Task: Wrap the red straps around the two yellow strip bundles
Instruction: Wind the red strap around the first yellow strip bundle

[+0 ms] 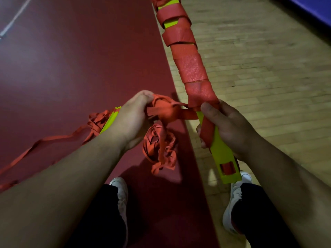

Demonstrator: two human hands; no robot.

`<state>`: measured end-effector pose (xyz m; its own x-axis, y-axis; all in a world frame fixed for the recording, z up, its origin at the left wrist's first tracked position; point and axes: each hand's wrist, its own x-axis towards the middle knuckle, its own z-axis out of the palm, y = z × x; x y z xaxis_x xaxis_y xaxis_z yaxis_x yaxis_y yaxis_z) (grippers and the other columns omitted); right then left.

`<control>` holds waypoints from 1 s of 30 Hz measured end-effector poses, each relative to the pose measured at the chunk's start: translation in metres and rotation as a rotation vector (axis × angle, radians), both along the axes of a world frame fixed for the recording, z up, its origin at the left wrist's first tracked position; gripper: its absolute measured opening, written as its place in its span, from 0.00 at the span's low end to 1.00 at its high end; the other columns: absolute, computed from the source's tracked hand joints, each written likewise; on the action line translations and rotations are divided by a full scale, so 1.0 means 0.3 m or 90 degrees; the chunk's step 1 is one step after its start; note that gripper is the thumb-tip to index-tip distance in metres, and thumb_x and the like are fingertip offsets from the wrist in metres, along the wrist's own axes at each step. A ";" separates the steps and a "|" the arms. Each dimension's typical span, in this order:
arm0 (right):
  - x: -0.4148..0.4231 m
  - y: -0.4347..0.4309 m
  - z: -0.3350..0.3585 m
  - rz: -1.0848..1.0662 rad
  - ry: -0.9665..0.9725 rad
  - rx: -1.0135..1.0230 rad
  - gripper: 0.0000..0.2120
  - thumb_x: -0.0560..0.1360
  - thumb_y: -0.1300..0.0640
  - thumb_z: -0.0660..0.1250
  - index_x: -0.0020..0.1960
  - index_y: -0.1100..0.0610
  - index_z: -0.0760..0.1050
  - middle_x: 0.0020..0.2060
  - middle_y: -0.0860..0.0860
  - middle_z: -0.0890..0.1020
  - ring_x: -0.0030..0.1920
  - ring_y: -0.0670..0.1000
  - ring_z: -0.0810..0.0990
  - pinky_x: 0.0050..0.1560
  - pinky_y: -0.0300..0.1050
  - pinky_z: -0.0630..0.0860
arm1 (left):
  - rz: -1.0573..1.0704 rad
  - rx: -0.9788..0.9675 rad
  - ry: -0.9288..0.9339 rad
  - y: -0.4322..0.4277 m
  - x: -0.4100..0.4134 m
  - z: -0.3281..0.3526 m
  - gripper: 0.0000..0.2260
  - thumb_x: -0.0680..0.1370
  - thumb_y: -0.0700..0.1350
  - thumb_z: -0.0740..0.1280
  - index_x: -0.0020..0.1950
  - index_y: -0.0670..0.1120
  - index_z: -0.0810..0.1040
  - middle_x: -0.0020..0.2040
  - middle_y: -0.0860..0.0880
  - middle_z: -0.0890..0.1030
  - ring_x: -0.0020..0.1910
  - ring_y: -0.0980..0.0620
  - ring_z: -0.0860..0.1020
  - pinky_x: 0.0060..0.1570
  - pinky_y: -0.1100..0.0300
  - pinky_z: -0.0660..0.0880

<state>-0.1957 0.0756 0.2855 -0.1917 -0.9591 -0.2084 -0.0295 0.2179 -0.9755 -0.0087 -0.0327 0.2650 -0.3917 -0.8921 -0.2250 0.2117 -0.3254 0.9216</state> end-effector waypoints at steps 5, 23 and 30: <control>0.010 0.000 0.020 -0.019 -0.032 -0.016 0.11 0.71 0.40 0.68 0.50 0.43 0.79 0.35 0.54 0.83 0.30 0.53 0.81 0.32 0.48 0.77 | 0.093 0.113 0.076 -0.051 0.031 0.002 0.08 0.82 0.44 0.57 0.48 0.44 0.74 0.33 0.47 0.73 0.33 0.52 0.74 0.33 0.59 0.78; 0.006 0.002 -0.007 0.005 0.127 -0.014 0.07 0.70 0.36 0.67 0.46 0.34 0.79 0.34 0.44 0.83 0.34 0.47 0.83 0.42 0.49 0.78 | -0.308 -0.137 -0.344 0.008 0.059 -0.009 0.13 0.81 0.51 0.66 0.41 0.44 0.76 0.29 0.50 0.79 0.28 0.58 0.75 0.30 0.68 0.70; -0.032 0.005 -0.018 -0.024 0.165 -0.017 0.06 0.73 0.36 0.67 0.48 0.33 0.78 0.38 0.45 0.84 0.39 0.51 0.84 0.48 0.54 0.80 | 0.016 0.194 -0.257 -0.031 0.052 -0.051 0.05 0.78 0.44 0.66 0.43 0.48 0.76 0.30 0.48 0.77 0.27 0.52 0.76 0.35 0.60 0.72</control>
<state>-0.2054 0.0772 0.2800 -0.2717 -0.9546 -0.1219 -0.2712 0.1974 -0.9421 0.0070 -0.0419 0.2498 -0.1986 -0.7701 -0.6062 -0.1307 -0.5922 0.7951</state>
